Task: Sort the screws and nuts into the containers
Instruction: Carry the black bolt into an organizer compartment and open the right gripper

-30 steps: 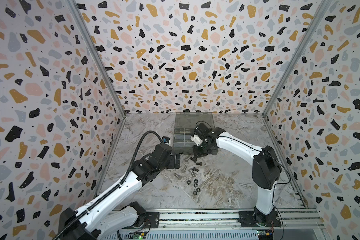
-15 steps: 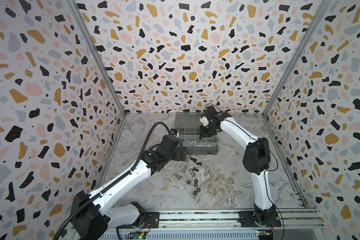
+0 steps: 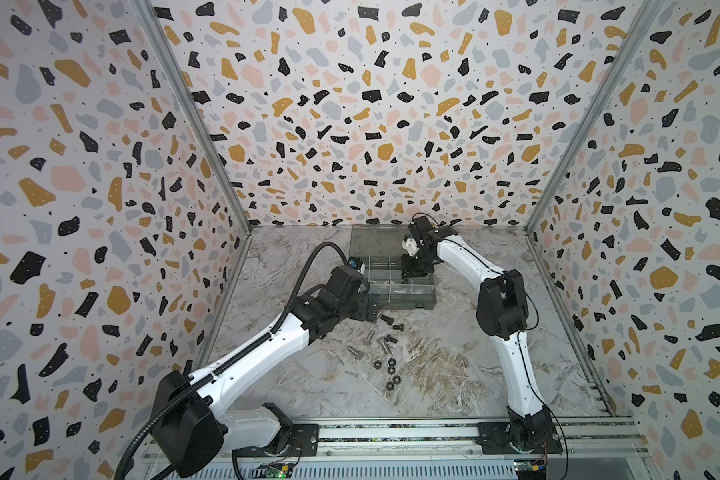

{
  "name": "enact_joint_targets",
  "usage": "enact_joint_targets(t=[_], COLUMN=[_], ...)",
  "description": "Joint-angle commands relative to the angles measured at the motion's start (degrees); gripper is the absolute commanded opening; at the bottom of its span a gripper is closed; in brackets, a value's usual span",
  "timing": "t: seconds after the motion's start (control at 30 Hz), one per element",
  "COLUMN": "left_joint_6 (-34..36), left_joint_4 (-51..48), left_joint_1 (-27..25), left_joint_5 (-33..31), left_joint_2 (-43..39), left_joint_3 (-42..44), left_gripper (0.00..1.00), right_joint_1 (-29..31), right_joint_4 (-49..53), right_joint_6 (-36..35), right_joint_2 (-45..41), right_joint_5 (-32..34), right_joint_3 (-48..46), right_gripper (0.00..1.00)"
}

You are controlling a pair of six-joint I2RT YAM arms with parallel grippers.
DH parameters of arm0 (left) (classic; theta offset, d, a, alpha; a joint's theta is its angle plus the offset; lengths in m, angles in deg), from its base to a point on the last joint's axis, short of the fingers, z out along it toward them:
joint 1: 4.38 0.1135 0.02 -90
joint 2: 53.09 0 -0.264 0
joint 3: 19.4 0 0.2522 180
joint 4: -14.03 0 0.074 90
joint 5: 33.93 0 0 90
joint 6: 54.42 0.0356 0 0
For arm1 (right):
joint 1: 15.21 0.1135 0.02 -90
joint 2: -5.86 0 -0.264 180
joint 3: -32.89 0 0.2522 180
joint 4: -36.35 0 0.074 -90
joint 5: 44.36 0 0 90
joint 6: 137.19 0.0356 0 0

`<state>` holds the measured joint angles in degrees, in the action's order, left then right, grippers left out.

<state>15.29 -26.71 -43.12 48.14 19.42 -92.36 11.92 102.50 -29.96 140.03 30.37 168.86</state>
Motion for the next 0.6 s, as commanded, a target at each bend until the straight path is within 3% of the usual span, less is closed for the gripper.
enact_joint_targets(t=[0.0,0.33,0.57], left_joint_6=[0.78,-0.47,-3.87], left_joint_4=[0.16,0.38,1.6], left_joint_1=[-0.28,-0.45,-2.49], left_joint_5=[0.98,3.13,3.53], left_joint_2=[-0.18,-3.35,-6.72], left_joint_3=[-1.73,2.42,6.04], left_gripper=[1.0,1.0,1.0], right_joint_1=[-0.03,5.65,10.46], right_joint_4=[1.13,-2.21,-7.58], right_joint_6=[-0.92,-3.36,-0.9], right_joint_2=[-7.0,-24.23,-28.12], right_joint_5=[0.07,0.85,-0.51], right_joint_3=[-1.2,-24.4,-36.54], right_gripper=[0.3,0.35,0.36])
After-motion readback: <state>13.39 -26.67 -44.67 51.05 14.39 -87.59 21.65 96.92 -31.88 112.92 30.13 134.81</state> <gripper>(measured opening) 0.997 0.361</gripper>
